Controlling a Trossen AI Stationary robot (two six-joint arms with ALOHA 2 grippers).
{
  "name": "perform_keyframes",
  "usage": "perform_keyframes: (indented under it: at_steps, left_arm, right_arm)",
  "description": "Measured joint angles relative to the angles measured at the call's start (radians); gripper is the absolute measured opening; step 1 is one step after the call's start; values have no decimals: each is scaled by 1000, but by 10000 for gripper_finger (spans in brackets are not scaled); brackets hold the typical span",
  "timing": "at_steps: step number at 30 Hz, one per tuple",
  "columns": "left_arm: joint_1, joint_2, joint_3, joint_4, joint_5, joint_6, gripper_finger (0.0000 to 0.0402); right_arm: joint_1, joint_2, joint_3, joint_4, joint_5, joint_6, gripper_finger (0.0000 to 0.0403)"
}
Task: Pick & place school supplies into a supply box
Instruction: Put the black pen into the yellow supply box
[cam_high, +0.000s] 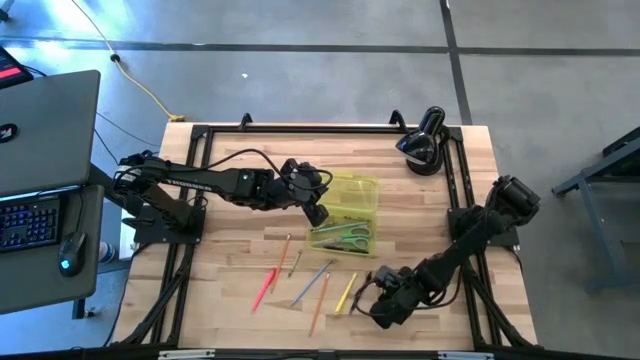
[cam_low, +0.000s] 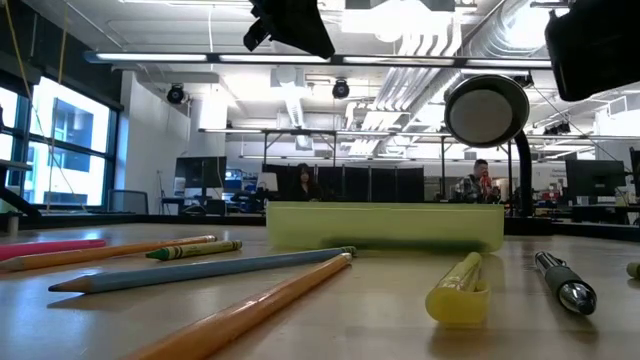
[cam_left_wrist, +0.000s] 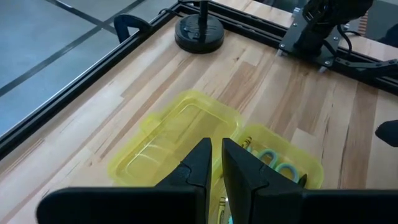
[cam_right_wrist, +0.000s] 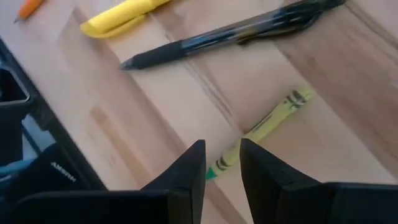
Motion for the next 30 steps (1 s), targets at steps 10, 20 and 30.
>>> perform_keyframes:
  at_steps: [10, 20, 30]
  left_arm:
    - [0, 0, 0, -4, -1, 22, 67]
    - [0, 0, 0, -6, -2, 23, 67]
    - [0, 0, 0, -8, -5, 49, 67]
  right_arm:
    - [-4, 3, 0, -101, -20, 80, 78]
    - [-34, 3, 0, -88, -21, 57, 78]
    - [-49, 42, 2, -70, -52, 58, 78]
